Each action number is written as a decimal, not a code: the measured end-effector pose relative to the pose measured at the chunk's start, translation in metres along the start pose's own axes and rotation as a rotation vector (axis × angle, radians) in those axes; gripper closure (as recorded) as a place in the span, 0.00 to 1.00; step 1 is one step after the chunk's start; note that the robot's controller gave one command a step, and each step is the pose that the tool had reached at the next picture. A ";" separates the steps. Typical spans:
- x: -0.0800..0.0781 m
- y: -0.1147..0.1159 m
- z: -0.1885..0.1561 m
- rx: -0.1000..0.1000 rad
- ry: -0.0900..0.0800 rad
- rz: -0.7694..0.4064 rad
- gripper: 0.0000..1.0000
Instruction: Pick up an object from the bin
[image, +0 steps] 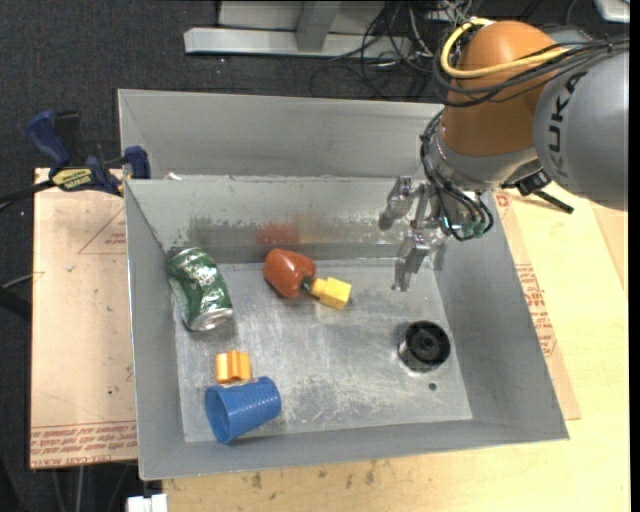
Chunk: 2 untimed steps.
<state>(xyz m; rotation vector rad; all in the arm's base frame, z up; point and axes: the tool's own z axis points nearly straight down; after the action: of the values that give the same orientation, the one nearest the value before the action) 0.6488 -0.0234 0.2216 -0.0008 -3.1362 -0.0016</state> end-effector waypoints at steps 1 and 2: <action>-0.001 0.000 -0.005 0.000 -0.008 0.000 0.00; 0.003 0.009 0.040 0.001 -0.012 -0.077 0.00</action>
Offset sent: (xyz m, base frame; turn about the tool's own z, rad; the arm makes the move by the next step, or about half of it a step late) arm -0.0170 0.0296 -0.1449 -0.2481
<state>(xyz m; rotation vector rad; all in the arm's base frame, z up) 0.6457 -0.0146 0.1813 0.1206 -3.1462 0.0000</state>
